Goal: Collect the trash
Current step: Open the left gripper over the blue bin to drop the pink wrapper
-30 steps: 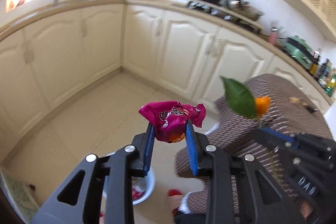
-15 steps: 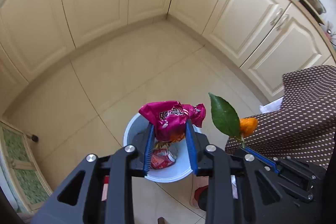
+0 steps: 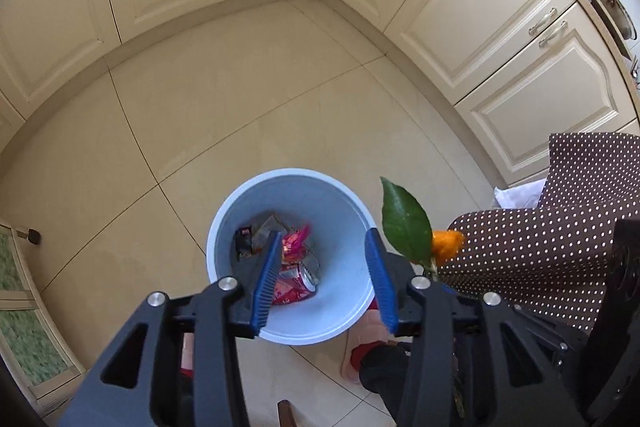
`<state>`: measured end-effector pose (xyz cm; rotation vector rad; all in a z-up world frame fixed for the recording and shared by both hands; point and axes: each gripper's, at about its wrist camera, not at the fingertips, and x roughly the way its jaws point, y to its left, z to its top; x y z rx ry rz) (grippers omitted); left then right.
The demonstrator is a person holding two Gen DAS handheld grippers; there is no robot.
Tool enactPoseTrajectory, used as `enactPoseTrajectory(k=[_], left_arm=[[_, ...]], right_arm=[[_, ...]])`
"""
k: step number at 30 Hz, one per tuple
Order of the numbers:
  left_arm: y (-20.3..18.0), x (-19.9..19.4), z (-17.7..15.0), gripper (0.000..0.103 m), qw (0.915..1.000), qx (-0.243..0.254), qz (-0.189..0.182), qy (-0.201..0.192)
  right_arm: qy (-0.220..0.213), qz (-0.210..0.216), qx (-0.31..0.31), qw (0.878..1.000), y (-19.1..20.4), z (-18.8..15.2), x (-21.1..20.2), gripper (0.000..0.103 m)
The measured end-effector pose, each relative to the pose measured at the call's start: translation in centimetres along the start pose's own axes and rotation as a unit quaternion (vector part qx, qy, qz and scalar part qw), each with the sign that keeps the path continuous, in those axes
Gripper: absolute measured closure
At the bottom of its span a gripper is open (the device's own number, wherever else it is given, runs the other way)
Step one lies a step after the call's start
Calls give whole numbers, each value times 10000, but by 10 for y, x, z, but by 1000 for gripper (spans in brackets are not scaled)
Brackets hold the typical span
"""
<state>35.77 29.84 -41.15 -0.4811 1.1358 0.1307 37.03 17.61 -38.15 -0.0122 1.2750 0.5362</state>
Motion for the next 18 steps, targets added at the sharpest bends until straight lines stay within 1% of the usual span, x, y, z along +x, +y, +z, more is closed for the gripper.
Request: enactPoseTrajectory(k=[4, 18], left_arm=[[1, 3, 3, 57, 10000, 9, 51, 43], [9, 2, 4, 53, 9997, -13, 252, 53]], right_arm=[[40, 9, 5, 10000, 4, 2, 7, 98], [67, 53, 68, 9999, 2, 5, 23, 98]])
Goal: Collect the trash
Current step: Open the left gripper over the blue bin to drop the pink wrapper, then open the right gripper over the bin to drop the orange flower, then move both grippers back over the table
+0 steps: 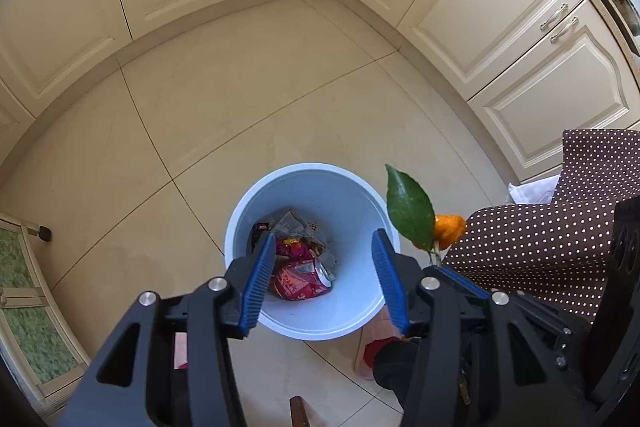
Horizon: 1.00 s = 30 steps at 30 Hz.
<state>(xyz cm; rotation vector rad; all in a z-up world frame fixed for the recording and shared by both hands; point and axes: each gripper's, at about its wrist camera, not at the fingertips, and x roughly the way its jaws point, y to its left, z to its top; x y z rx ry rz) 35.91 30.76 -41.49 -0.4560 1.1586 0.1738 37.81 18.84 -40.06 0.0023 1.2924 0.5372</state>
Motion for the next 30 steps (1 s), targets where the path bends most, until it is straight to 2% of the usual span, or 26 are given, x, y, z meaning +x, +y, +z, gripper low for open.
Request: enactPoseTrajectory(k=[12, 15, 19, 21, 30], left_arm=[[8, -5, 4, 46, 9996, -61, 247, -153], [9, -7, 5, 46, 9994, -60, 279, -186], [10, -9, 6, 46, 9992, -84, 306, -224], [11, -10, 8, 45, 9993, -83, 284, -215], [3, -24, 6, 45, 9989, 137, 284, -345]], right_arm=[[-101, 69, 73, 9999, 7, 15, 8, 97], [-134, 31, 106, 9999, 6, 17, 9, 92], [-192, -47, 151, 9997, 2, 19, 6, 77], [-224, -60, 167, 9996, -1, 18, 4, 74], [-319, -128, 82, 9994, -10, 10, -20, 74]])
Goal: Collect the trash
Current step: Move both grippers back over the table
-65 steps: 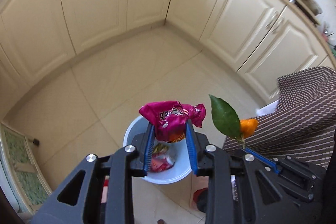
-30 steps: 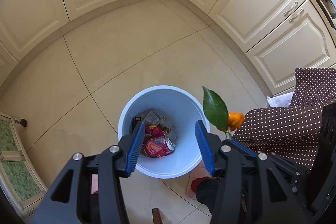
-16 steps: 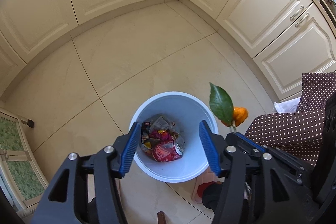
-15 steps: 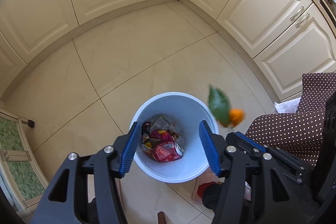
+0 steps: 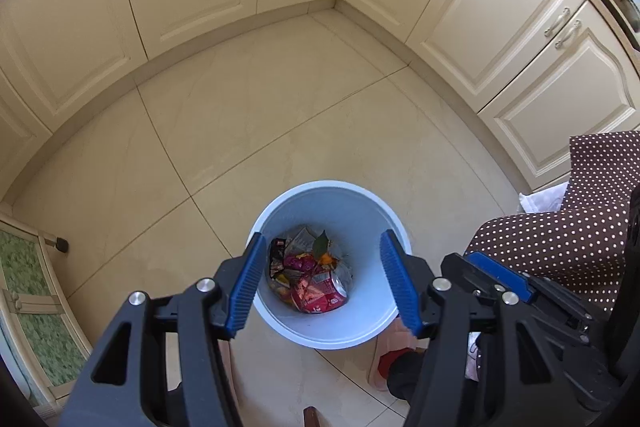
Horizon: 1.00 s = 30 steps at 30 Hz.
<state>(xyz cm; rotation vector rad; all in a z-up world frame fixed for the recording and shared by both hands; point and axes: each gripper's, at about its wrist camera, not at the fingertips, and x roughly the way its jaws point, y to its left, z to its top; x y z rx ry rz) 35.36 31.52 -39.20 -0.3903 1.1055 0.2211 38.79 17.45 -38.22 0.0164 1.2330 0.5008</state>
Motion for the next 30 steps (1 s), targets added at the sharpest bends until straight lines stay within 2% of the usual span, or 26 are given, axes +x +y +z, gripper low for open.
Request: enactPoseTrajectory(k=[3, 6, 10, 13, 15, 22, 26, 30], left_arm=[[-6, -15, -5, 44, 9999, 68, 10, -115], [-14, -34, -11, 44, 9996, 103, 3, -262], [-35, -70, -14, 44, 9982, 253, -148, -517], [-61, -104, -16, 44, 9950, 540, -197, -813], [-81, -130, -18, 41, 9921, 669, -358, -997], [-175, -208, -30, 34, 9754, 1335, -856, -1532], [-237, -244, -38, 30, 9616, 1744, -1221, -1734], [-315, -263, -51, 30, 9450, 2344, -1502, -1718]], right_arm=[[-116, -25, -54, 9999, 0, -3, -21, 70], [-286, -56, -107, 9995, -3, -6, -46, 61], [-603, -67, -186, 9980, -6, -11, -90, 61], [-968, -100, -232, 9950, -10, -16, -136, 61], [-1262, -134, -260, 9916, -15, -20, -172, 61], [-2172, -390, -329, 9748, -55, -39, -300, 60], [-2640, -725, -273, 9614, -94, -59, -368, 58], [-2953, -1103, -73, 9490, -139, -77, -419, 55]])
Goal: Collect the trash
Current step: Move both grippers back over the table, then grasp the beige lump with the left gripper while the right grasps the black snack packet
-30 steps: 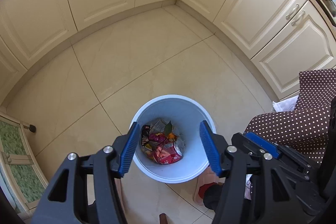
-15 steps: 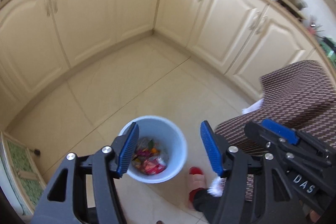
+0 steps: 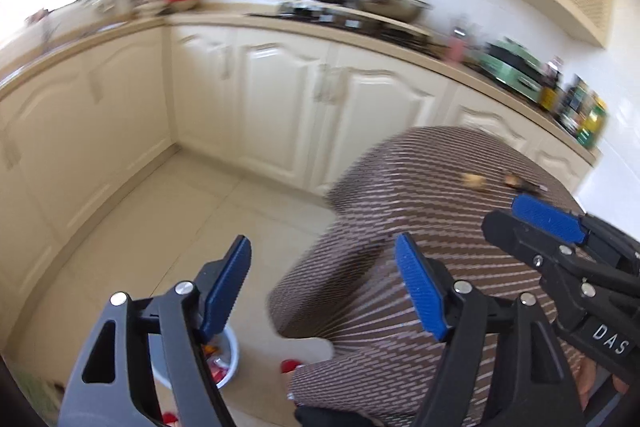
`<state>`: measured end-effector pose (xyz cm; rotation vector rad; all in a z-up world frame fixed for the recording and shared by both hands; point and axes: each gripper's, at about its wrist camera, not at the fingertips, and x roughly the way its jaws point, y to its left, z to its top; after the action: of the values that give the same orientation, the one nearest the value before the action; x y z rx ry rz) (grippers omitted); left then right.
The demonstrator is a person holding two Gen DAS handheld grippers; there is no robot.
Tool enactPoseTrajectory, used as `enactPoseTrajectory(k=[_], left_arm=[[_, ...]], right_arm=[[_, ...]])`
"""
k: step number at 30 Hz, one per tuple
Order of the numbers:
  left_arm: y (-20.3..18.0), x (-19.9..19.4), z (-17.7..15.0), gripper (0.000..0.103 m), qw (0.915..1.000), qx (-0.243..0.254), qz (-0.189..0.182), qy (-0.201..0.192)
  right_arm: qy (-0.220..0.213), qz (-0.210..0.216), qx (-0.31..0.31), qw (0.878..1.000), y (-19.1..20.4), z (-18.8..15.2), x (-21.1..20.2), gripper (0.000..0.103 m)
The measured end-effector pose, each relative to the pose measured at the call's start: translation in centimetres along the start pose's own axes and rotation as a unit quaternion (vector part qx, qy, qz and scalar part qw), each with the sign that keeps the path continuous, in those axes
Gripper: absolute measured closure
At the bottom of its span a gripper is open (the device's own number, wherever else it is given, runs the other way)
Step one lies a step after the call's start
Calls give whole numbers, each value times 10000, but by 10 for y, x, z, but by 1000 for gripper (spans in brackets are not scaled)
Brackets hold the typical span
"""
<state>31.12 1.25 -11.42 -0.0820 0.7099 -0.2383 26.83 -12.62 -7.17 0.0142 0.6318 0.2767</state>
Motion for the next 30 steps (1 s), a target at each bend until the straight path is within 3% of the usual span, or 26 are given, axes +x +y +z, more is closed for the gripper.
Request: enactPoseTrajectory(k=[7, 18, 22, 24, 25, 26, 30], left_arm=[[-104, 55, 19, 30, 9947, 852, -393, 413], [-160, 145, 44, 31, 9896, 1009, -460, 916], [-167, 170, 50, 54, 9866, 1032, -521, 1149], [-171, 182, 51, 58, 9851, 1082, -509, 1239], [-172, 184, 52, 64, 9853, 1130, -462, 1194], [-173, 186, 53, 76, 9851, 1167, -451, 1180], [-170, 189, 57, 79, 9853, 1088, -612, 1170]], right_arm=[[-44, -787, 671, 9946, -122, -7, -29, 55], [251, -1355, 1655, 9765, -228, -26, -6, 52], [330, -1447, 2056, 9673, -261, -27, 10, 50], [367, -1466, 2185, 9641, -273, -25, 17, 49], [407, -1472, 2267, 9619, -278, -25, 22, 48], [421, -1468, 2341, 9601, -280, -25, 24, 48], [455, -1352, 2573, 9557, -295, -22, 39, 48]])
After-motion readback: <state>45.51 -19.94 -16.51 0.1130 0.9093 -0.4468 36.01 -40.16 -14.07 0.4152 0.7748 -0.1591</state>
